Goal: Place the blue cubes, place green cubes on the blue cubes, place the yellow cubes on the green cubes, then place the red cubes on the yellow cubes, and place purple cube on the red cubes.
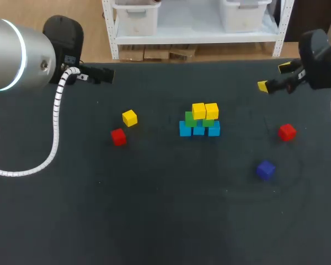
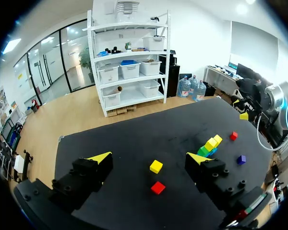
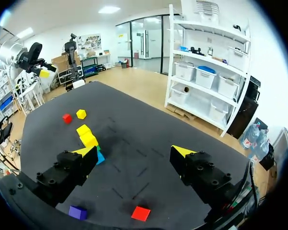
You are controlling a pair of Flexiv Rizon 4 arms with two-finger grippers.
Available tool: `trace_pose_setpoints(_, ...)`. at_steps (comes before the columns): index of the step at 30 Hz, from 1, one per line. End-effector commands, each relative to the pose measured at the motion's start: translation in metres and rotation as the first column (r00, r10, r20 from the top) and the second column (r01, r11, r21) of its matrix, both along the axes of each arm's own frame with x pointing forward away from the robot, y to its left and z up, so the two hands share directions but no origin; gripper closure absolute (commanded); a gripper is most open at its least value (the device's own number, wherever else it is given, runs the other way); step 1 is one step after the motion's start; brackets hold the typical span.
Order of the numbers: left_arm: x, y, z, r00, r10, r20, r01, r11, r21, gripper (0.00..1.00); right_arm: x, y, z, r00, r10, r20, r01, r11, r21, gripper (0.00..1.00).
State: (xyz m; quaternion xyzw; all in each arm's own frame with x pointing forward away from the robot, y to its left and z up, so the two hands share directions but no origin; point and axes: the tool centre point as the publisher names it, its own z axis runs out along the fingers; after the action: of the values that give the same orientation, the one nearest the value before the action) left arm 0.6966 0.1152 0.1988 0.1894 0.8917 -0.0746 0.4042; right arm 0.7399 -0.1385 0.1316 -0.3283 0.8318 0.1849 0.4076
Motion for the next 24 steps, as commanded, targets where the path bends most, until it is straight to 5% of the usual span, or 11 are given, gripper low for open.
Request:
trace_pose_setpoints(1, 0.000, -0.005, 0.001, 0.997, -0.015, -0.072, 0.018, 0.999, 0.050, 0.00, 0.000, -0.001, 0.000, 1.000, 0.005, 0.001, -0.005, 1.000, 0.005, 0.00)
trace_pose_setpoints(7, 0.006, -0.023, -0.015, 0.959, -0.100, -0.266, 0.138, 0.982, 0.127, 0.00, 0.000, -0.001, 0.000, 1.000, 0.005, 0.001, -0.005, 1.000, 0.005, 0.00)
trace_pose_setpoints(14, 0.011, -0.052, -0.032, 0.840, -0.223, -0.495, 0.370, 0.902, 0.222, 0.00, 0.000, -0.001, 0.000, 1.000, 0.005, 0.001, -0.005, 1.000, 0.005, 0.00)
trace_pose_setpoints(24, 0.020, -0.056, -0.061, 0.736, -0.251, -0.629, 0.494, 0.834, 0.245, 0.00, 0.000, -0.001, 0.000, 1.000, 0.005, 0.001, -0.005, 1.000, 0.005, 0.00)
